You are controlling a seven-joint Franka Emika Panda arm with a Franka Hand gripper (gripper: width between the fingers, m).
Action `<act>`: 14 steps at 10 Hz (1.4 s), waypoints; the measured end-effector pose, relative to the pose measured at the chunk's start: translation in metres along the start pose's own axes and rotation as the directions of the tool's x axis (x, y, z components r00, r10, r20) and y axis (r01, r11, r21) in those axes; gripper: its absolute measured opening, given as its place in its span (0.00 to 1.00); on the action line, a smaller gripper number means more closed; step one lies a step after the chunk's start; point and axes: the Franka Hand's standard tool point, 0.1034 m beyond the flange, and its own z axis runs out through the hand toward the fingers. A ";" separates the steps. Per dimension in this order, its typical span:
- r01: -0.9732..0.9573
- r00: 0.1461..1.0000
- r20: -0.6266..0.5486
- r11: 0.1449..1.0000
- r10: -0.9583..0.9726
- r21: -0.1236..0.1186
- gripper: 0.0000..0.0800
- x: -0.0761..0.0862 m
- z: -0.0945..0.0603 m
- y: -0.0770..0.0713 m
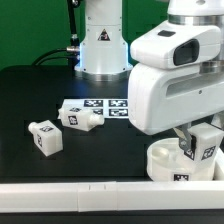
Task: Assemble stool
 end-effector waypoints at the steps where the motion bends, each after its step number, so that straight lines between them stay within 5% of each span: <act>1: -0.104 0.995 -0.001 0.995 0.104 0.003 0.42 0.000 0.000 0.000; 4: -0.605 0.796 -0.008 0.796 0.605 0.021 0.42 0.000 -0.005 0.023; 9: -0.825 0.564 -0.005 0.564 0.825 0.023 0.42 -0.006 -0.001 0.035; 12: -0.995 0.100 -0.008 0.100 0.995 -0.011 0.42 -0.020 0.004 0.042; 14: -1.000 -0.009 -0.022 -0.009 1.000 -0.018 0.42 -0.024 0.004 0.042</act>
Offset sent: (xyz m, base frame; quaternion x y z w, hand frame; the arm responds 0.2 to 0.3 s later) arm 0.0228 -0.0034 0.0047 0.0803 0.0303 0.4795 0.8733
